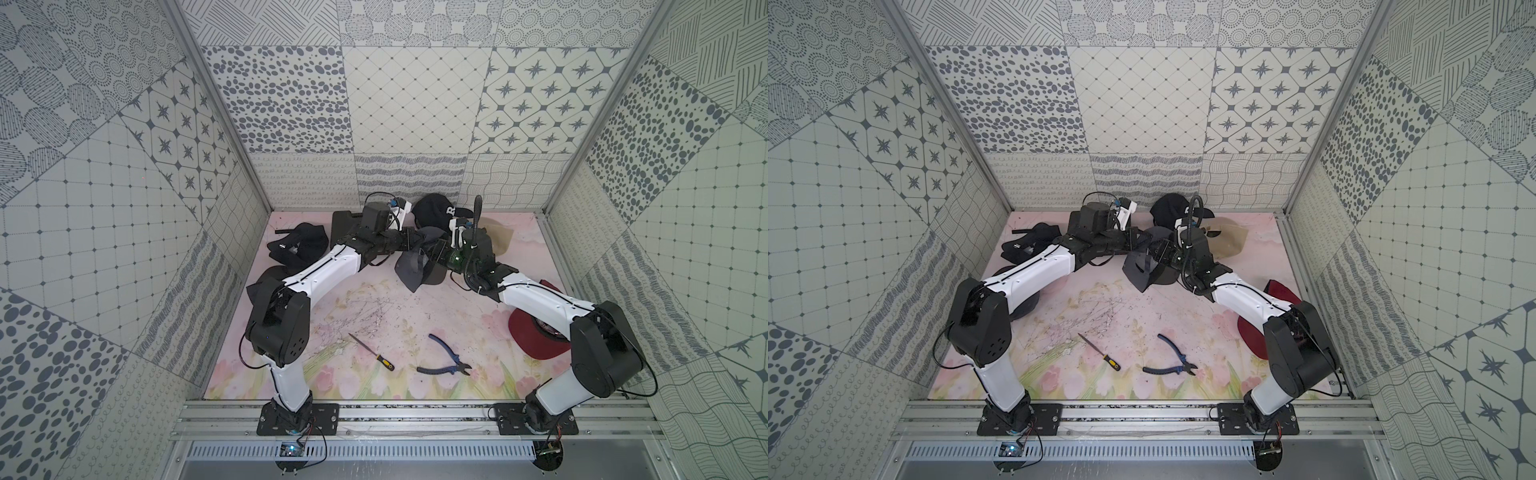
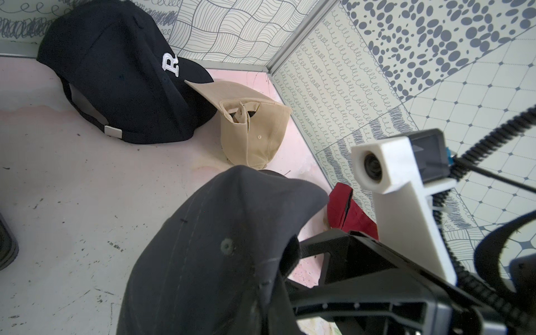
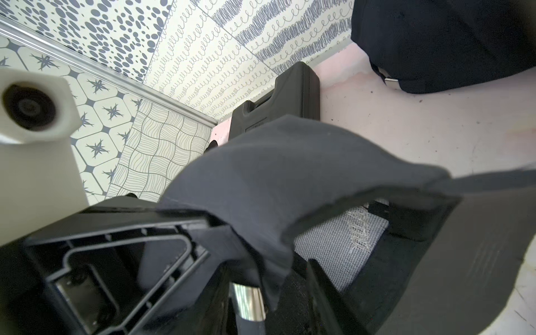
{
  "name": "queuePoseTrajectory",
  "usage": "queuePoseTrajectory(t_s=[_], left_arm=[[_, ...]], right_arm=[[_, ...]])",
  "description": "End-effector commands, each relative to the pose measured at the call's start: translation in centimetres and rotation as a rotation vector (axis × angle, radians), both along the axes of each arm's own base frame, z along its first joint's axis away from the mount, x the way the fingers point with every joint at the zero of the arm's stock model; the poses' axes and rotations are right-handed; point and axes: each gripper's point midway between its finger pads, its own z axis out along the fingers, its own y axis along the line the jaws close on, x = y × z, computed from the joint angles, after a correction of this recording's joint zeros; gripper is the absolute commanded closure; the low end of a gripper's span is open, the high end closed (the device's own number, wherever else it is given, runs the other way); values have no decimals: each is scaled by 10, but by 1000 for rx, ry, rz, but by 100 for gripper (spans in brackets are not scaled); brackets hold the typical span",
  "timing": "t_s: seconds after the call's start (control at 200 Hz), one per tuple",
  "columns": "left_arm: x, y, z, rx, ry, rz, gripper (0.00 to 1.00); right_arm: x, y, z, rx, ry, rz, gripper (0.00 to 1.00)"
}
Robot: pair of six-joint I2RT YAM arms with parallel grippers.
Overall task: Open the adjustable buckle of the baseball cap
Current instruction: Open the adjustable buckle on the baseball cap.
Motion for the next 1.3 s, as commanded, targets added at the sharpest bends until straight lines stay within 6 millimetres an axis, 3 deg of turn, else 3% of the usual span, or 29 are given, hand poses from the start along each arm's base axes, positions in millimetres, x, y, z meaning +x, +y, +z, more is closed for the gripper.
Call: queuePoseTrajectory(t_s=[0.0,0.205,0.57,0.705,1.015,1.296], left_arm=[[-3,-7,17,-52,-44,-44,100],[-2,-9,14,-52,-37,-52,100],[-3,-8,17,-53,-34,-48,100],[-2,-8,15,-45,-32,-43,100],[4,-7,8,-25,-27,-23,100],[17,0,6,16,-52,47,100]], right_arm=[[12,7,17,30,-59,-15,49],[15,8,20,14,-76,-26,45],[29,-7,5,-54,-38,-135,60],[28,-4,12,-42,-54,-113,63],[19,-13,19,-60,-79,-112,85],[9,-20,19,-81,-75,-113,97]])
